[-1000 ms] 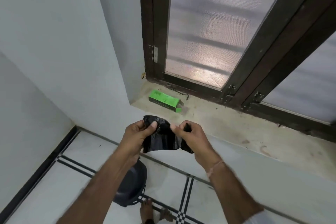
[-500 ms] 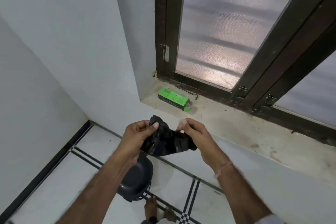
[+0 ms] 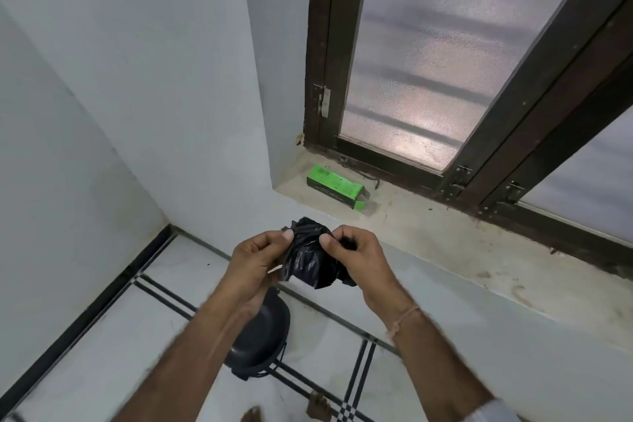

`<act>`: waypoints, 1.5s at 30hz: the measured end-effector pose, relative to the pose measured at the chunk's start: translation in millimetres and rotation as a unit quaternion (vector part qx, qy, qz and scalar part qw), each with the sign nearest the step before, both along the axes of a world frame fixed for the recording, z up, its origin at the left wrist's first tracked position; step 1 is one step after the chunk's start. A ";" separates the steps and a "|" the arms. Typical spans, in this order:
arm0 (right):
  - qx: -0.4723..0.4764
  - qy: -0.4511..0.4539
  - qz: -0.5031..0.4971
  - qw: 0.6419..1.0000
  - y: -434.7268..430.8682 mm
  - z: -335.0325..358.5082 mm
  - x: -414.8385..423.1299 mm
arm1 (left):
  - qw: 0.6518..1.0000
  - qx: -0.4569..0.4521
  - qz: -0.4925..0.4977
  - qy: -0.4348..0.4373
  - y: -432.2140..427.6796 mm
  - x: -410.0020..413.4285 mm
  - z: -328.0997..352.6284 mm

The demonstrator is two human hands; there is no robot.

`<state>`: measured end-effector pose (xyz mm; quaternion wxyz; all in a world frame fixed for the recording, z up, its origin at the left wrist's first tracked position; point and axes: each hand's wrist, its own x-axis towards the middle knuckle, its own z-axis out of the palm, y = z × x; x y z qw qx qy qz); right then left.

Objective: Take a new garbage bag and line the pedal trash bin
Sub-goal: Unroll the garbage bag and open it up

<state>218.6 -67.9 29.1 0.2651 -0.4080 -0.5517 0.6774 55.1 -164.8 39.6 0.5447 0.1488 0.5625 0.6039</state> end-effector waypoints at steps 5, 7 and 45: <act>0.022 0.009 -0.065 0.998 -20.0 -7.0 -24.1 | 0.993 0.017 0.062 -0.100 -13.0 -20.6 -2.5; 0.040 -0.002 -0.070 0.997 -31.4 -11.9 -38.4 | 0.990 0.027 0.073 -0.114 -22.8 -33.5 -2.5; 0.156 0.007 -0.155 0.976 -204.3 29.0 -245.5 | 0.994 0.033 -0.093 -0.042 -188.8 -239.3 27.0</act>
